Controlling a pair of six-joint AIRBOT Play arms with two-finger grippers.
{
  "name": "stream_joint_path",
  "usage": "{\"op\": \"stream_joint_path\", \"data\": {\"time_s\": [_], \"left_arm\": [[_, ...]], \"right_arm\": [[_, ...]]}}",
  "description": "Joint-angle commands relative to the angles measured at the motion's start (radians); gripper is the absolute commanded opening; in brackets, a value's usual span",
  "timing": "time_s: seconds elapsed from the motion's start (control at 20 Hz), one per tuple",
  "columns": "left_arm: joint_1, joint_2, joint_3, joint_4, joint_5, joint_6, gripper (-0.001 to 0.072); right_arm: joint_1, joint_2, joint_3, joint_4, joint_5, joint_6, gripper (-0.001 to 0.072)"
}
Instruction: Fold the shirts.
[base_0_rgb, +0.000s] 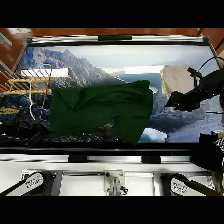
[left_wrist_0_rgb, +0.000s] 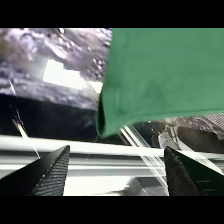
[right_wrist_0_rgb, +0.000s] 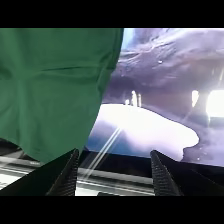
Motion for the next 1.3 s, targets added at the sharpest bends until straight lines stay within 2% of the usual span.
{"op": "stream_joint_path", "data": {"time_s": [0.0, 0.2, 0.4, 0.45, 0.5, 0.55, 0.6, 0.65, 0.7, 0.85, 0.9, 1.05, 1.25], "left_arm": [[-0.013, -0.06, -0.014, -0.06, 0.071, 0.076, 0.0705], [-0.065, -0.074, -0.014, -0.073, 0.163, 0.066, 0.0705], [-0.115, -0.133, -0.013, -0.164, 0.207, 0.055, 0.0697], [-0.125, -0.143, -0.013, -0.179, 0.206, 0.055, 0.0567], [-0.131, -0.147, -0.012, -0.188, 0.206, 0.055, 0.0309], [-0.133, -0.147, -0.01, -0.192, 0.198, 0.056, 0.0178], [-0.133, -0.147, -0.004, -0.192, 0.182, 0.058, 0.0157], [-0.133, -0.147, 0.005, -0.192, 0.156, 0.076, 0.007], [-0.133, -0.145, 0.016, -0.192, 0.13, 0.105, 0.0037], [-0.134, -0.133, 0.042, -0.198, 0.087, 0.177, 0.0036], [-0.134, -0.125, 0.043, -0.208, 0.08, 0.209, 0.0036], [-0.133, -0.101, 0.043, -0.214, 0.078, 0.22, 0.0036], [-0.133, -0.067, 0.044, -0.214, 0.075, 0.22, 0.0036]], "right_arm": [[-0.002, 0.001, -0.015, 0.009, 0.005, 0.008, 0.0551], [-0.002, 0.0, -0.015, 0.009, 0.005, 0.024, 0.0551], [-0.001, 0.0, -0.028, 0.032, -0.004, 0.043, 0.0553], [-0.001, 0.0, -0.055, 0.048, 0.01, 0.043, 0.0553], [-0.001, 0.0, -0.093, 0.058, 0.024, 0.043, 0.0553], [-0.001, -0.001, -0.145, 0.067, 0.047, 0.043, 0.0553], [-0.001, -0.001, -0.202, 0.088, 0.076, 0.041, 0.0553], [-0.001, -0.001, -0.264, 0.111, 0.127, 0.038, 0.0553], [-0.001, -0.001, -0.315, 0.139, 0.182, 0.038, 0.0553], [0.015, -0.011, -0.416, 0.268, 0.34, 0.011, 0.0553], [0.041, -0.024, -0.418, 0.265, 0.372, 0.011, 0.0553], [0.126, -0.093, -0.418, 0.27, 0.513, 0.024, 0.0552], [0.139, -0.136, -0.418, 0.257, 0.624, 0.036, 0.0551]]}}
